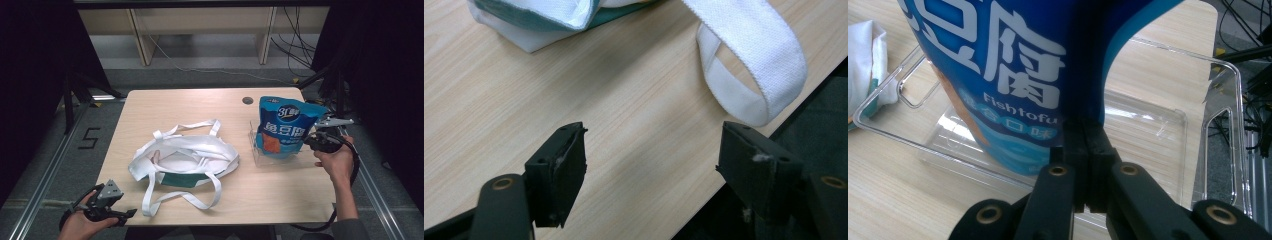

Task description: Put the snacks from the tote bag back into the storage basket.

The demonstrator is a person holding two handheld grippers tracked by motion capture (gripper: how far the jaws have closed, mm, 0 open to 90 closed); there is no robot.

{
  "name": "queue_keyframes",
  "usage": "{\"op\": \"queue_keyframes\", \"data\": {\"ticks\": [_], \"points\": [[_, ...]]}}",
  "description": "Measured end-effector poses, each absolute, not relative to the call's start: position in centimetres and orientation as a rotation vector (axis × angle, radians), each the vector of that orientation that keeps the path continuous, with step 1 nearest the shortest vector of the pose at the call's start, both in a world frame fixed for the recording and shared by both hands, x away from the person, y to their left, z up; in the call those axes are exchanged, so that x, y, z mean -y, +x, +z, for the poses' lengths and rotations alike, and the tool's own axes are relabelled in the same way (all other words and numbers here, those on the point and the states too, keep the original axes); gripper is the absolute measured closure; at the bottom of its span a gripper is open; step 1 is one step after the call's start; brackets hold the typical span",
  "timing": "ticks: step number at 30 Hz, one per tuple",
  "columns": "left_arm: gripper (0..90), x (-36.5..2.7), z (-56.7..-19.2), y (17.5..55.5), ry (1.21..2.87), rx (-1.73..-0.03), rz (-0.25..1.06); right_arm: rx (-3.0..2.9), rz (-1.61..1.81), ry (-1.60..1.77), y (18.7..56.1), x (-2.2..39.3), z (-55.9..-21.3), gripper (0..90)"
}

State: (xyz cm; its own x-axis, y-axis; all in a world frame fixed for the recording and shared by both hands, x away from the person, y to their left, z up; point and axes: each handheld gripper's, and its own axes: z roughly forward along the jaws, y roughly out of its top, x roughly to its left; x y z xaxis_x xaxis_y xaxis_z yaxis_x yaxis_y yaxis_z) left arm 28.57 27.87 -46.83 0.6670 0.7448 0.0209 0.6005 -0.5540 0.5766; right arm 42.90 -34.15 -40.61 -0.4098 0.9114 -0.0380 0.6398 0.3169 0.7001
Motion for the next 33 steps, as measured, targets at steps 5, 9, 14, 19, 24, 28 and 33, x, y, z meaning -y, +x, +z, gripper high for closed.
{"op": "queue_keyframes", "data": {"ticks": [5, 9, 14, 19, 24, 28, 33], "points": [[26.3, -27.7, -46.9, 28.5, 2.326, -1.043, 0.346, -2.161, 0.853, 1.392, 42.7, 34.2, -40.8, 89.6], [26.3, -27.8, -46.8, 28.5, 2.333, -1.031, 0.361, -2.169, 0.841, 1.387, 42.7, 34.2, -41.0, 88.2], [26.3, -27.9, -46.7, 28.5, 2.346, -1.024, 0.365, -2.169, 0.857, 1.352, 42.3, 34.2, -41.0, 84.3], [26.3, -27.9, -46.7, 28.5, 2.344, -1.025, 0.366, -2.155, 0.881, 1.390, 41.3, 34.1, -40.7, 76.1], [26.3, -27.9, -46.7, 28.5, 2.343, -1.024, 0.368, -2.130, 0.911, 1.397, 40.3, 33.8, -40.4, 68.5], [26.3, -28.0, -46.6, 28.5, 2.355, -1.023, 0.374, -2.159, 0.916, 1.320, 40.1, 33.5, -40.4, 61.7], [26.3, -27.9, -46.6, 28.6, 2.347, -1.021, 0.371, -2.159, 0.959, 1.372, 39.2, 31.6, -40.0, 53.1]]}}
